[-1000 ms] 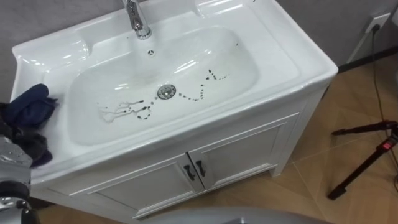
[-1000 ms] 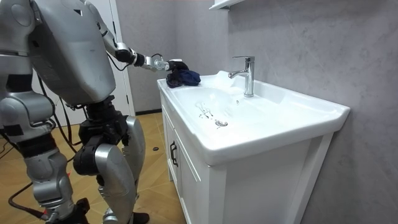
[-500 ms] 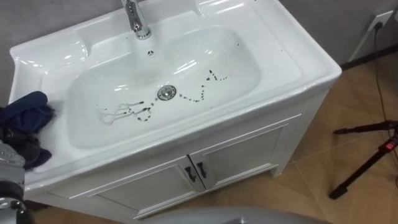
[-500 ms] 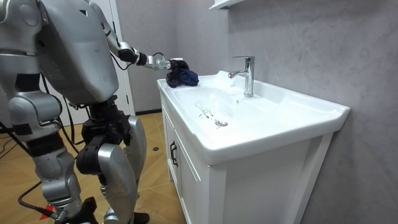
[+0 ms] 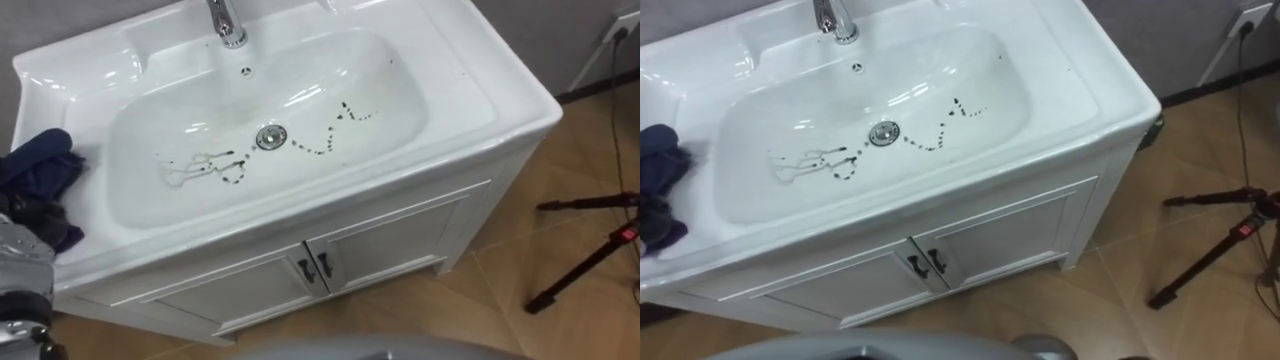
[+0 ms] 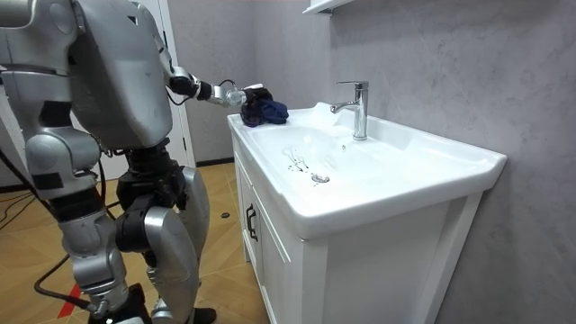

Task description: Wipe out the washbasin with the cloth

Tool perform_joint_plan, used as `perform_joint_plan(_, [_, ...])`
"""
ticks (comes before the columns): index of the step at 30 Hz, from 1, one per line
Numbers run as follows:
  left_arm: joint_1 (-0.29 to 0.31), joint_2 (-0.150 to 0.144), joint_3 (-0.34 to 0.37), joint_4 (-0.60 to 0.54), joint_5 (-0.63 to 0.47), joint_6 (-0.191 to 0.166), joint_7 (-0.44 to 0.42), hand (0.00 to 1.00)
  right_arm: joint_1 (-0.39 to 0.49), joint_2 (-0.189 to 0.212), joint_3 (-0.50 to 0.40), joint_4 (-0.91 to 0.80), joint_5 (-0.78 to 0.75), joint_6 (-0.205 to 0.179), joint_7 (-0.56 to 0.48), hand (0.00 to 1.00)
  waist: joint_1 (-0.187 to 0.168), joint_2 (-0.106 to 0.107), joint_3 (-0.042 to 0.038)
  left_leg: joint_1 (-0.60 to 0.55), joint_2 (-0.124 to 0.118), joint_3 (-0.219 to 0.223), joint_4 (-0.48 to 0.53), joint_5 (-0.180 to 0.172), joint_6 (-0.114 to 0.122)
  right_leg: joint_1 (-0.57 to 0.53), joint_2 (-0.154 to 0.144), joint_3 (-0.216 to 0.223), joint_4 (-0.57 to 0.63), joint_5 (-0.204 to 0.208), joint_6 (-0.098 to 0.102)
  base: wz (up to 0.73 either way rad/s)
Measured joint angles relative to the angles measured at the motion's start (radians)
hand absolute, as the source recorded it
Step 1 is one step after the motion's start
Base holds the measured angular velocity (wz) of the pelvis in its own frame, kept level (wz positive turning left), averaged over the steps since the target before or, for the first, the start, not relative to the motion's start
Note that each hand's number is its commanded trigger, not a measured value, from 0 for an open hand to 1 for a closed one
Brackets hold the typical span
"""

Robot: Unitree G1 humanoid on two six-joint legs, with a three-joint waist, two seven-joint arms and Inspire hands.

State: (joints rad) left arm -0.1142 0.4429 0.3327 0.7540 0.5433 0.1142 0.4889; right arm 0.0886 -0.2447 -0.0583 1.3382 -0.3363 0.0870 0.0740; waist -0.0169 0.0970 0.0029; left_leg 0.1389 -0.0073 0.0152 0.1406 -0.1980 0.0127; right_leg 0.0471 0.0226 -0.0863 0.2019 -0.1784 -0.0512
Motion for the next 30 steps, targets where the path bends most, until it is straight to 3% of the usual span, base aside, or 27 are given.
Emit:
perform_joint_plan(4, [0.022, -0.021, -0.036, -0.129, -0.003, -0.001, -0.001, 1.00, -0.007, -0.001, 0.019, -0.006, -0.002, -0.004, 0.002, 0.00, 0.003, -0.017, -0.0004, -0.023, -0.001, -0.002, 0.014, 0.000, 0.000, -0.012, -0.004, -0.013, 0.000, 0.002, 0.000, 0.09])
perform_joint_plan(9, [0.022, -0.080, -0.088, -0.257, -0.003, -0.013, 0.005, 1.00, -0.018, 0.005, 0.045, -0.004, -0.017, -0.020, 0.003, 0.00, -0.022, -0.028, -0.0017, -0.021, 0.000, -0.020, 0.013, 0.000, 0.000, 0.004, -0.004, -0.032, -0.019, 0.010, -0.003, 0.04])
perform_joint_plan(12, [0.022, -0.111, -0.105, -0.308, -0.003, -0.059, 0.011, 1.00, -0.020, 0.009, 0.046, 0.000, -0.016, -0.024, 0.004, 0.00, -0.031, -0.029, -0.0005, -0.020, 0.001, -0.018, 0.013, 0.000, 0.000, 0.005, -0.003, -0.029, -0.020, 0.010, -0.003, 0.01])
perform_joint_plan(17, [0.022, -0.117, -0.105, -0.404, 0.008, -0.088, 0.033, 1.00, -0.014, 0.011, 0.047, 0.000, -0.018, -0.032, -0.001, 0.00, -0.043, -0.040, 0.0051, -0.018, 0.003, -0.021, 0.013, 0.000, 0.000, 0.004, -0.001, -0.023, -0.021, 0.010, -0.007, -0.06])
perform_joint_plan(20, [0.022, -0.117, -0.122, -0.439, 0.021, -0.105, 0.073, 1.00, 0.002, 0.012, 0.059, 0.004, -0.017, -0.029, -0.009, 0.00, -0.044, -0.048, 0.0034, -0.015, 0.002, -0.020, 0.011, 0.000, 0.000, 0.010, 0.000, -0.021, -0.031, 0.010, -0.007, 0.00])
perform_joint_plan(25, [0.027, -0.117, -0.182, -0.430, 0.020, -0.094, 0.075, 1.00, 0.013, 0.014, 0.078, 0.019, -0.016, -0.021, -0.007, 0.00, -0.043, -0.056, 0.0032, -0.004, 0.002, -0.018, 0.008, 0.000, 0.000, 0.024, -0.001, -0.018, -0.034, 0.012, -0.005, 0.00])
perform_joint_plan(30, [0.027, -0.118, -0.238, -0.347, 0.021, -0.076, 0.064, 1.00, 0.009, 0.013, 0.078, 0.017, -0.015, -0.020, -0.005, 0.00, -0.040, -0.056, 0.0029, 0.001, 0.003, 0.003, 0.007, 0.000, 0.000, 0.021, 0.000, -0.006, -0.031, 0.013, -0.004, -0.07])
